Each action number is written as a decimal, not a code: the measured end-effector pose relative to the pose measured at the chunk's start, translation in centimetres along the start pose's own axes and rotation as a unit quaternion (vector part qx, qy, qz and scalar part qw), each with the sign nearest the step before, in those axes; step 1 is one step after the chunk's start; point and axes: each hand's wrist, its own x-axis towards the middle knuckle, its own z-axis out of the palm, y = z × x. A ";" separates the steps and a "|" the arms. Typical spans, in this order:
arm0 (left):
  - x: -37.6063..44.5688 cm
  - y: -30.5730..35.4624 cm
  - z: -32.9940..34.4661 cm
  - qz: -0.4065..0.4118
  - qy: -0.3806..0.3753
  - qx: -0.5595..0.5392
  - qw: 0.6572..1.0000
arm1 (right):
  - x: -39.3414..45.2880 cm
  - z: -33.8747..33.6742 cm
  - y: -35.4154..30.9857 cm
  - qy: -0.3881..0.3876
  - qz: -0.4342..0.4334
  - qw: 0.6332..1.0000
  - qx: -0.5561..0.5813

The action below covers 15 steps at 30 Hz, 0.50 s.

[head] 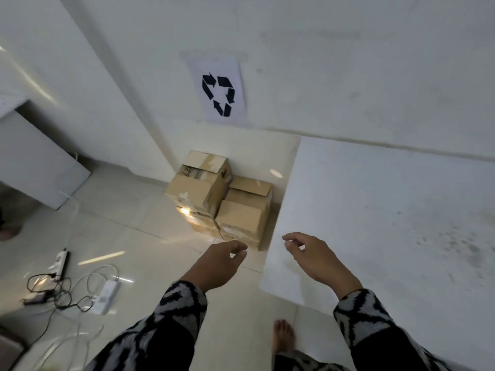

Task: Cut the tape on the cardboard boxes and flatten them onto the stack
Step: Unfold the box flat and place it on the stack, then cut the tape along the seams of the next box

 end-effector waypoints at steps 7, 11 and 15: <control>7.9 -7.1 -10.6 -0.003 -0.005 -0.007 1.000 | 10.5 4.8 -9.7 -0.026 -0.007 0.999 -0.030; 14.0 -13.4 -16.3 0.036 -0.020 0.013 0.999 | 16.8 9.3 -13.6 -0.010 0.018 0.999 -0.035; 20.1 -19.1 -22.0 0.060 -0.048 0.008 0.997 | 22.2 13.9 -17.6 0.014 0.067 0.998 -0.010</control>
